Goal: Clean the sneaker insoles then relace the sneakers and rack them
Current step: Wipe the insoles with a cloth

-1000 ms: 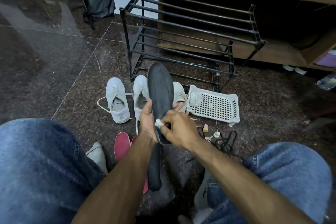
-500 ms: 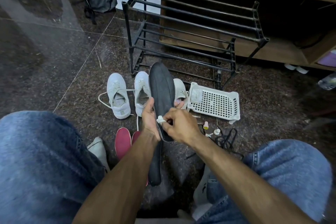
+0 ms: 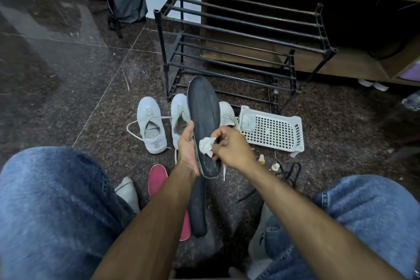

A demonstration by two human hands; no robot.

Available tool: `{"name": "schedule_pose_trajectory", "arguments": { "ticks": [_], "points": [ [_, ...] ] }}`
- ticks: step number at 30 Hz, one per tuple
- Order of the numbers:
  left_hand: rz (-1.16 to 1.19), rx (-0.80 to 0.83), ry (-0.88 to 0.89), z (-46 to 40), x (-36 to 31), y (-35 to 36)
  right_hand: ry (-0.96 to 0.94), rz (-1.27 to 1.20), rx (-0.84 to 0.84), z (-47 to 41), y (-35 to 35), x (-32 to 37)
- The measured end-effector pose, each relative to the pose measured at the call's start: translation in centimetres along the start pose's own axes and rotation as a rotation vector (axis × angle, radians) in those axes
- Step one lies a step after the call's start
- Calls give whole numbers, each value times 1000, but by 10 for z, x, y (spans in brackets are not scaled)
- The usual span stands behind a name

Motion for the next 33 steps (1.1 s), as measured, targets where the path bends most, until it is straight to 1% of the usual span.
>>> {"name": "schedule_pose_trajectory", "arguments": {
  "ticks": [1, 2, 4, 6, 9, 11, 14, 16, 20, 25, 31, 33],
  "points": [
    [27, -7, 0, 0, 0, -1, -81, 169, -26, 2, -3, 5],
    [48, 4, -9, -1, 0, 1, -135, 280, -35, 7, -2, 10],
    [47, 17, -31, 2, 0, 6, -212, 352, -20, 14, 1, 19],
    [56, 31, -52, 1, 2, 7, -233, 367, 10, 16, 6, 25],
    [76, 32, -61, 2, 4, 3, -210, 384, 95, 17, 14, 23],
    [104, 32, -54, 2, 4, 4, -214, 383, 108, 17, 17, 21],
    [106, 48, -36, 4, 4, 13, -200, 275, 30, 11, 11, 18],
    [96, 27, -22, 3, 6, 13, -187, 242, -41, 4, 3, 19],
    [61, 12, -12, 4, 10, 10, -238, 432, -131, -3, -13, 36],
    [50, 30, -7, -2, 5, 8, -306, 469, -60, 13, -2, 35],
    [113, 73, -29, -1, 12, 6, -219, 430, 80, 36, 17, 14],
    [121, 71, -11, 0, 11, 6, -243, 480, 97, 35, 20, 18]
  ]
}}
Point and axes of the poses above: each hand's wrist, its own z-axis away from the middle knuckle, its own y-axis out of the palm, x = y × z, the point moved 10 cm from there along -z, towards the middle knuckle, and after that the axes turned 15 degrees about -z, right-handed, at the moved point
